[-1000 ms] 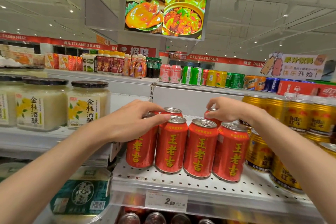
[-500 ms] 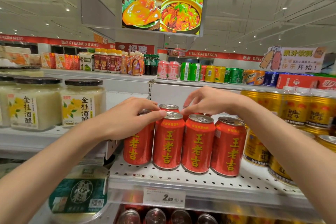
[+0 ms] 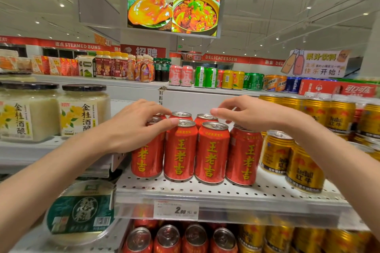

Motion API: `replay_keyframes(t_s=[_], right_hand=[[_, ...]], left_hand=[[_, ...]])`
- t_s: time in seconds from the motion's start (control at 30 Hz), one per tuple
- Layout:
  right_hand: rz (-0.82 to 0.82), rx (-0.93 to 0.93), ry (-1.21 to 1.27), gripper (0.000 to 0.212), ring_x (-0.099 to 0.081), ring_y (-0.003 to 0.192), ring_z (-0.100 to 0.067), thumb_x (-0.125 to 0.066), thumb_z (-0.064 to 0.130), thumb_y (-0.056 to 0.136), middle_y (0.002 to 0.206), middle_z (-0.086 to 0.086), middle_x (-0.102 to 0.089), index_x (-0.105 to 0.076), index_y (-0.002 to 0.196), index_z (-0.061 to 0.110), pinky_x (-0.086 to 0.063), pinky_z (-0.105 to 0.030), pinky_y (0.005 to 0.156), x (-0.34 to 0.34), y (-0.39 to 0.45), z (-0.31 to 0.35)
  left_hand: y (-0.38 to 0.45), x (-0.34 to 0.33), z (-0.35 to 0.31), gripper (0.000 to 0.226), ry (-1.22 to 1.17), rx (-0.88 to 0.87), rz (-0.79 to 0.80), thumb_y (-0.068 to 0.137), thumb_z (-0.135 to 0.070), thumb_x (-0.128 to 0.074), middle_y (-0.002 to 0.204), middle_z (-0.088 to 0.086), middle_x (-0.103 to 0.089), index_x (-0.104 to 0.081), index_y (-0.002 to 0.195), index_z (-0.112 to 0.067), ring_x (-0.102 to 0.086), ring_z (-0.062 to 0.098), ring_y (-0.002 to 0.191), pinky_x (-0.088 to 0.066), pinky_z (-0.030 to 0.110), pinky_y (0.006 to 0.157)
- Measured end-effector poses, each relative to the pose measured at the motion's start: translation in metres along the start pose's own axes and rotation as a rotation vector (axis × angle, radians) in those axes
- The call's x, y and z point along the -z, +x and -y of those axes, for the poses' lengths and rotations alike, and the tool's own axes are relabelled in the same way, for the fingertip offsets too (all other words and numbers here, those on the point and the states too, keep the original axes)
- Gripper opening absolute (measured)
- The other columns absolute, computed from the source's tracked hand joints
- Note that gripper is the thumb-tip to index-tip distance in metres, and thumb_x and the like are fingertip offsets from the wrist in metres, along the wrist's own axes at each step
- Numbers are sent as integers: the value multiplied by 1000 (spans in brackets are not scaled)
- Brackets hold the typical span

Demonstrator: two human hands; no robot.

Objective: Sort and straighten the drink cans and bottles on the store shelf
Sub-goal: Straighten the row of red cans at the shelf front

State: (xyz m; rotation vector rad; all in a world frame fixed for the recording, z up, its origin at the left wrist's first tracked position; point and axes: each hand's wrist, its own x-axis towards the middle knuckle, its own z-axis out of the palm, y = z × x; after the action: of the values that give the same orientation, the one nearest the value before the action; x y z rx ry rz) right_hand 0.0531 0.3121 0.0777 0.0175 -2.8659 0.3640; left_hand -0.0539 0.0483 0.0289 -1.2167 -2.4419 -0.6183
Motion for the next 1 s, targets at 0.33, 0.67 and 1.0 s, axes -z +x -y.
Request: replay_keyframes(t_s=[0.33,0.67,1.0], right_hand=[[198,-80,-40,94,-61,112,-12,-77,68,63,124,15,-57,-39,142,35,-54,-30,93,-10,-37,-14],[94,-13,21,95,-58,119,-12,-77,69,65,141,11,-51,-36,145,39,-53,-30,95,-15,-36,-20],[-111,102,-62,76,-57,110,-12,-66,69,77,128,7,-60,-44,142,36,-52,-32,93,-35,-38,-5]], left_hand=[[0,-4,-24,89,347,-130,73,78,-91,-32,130,-12,-56,-39,147,-36,-47,10,119,-38,36,104],[-2,-12,-23,96,400,-153,14,74,-92,-19,132,-12,-59,-40,148,-35,-49,12,121,-37,37,102],[-2,-18,-21,91,425,-175,-42,79,-90,-22,128,-10,-61,-41,147,-33,-52,14,117,-39,36,97]])
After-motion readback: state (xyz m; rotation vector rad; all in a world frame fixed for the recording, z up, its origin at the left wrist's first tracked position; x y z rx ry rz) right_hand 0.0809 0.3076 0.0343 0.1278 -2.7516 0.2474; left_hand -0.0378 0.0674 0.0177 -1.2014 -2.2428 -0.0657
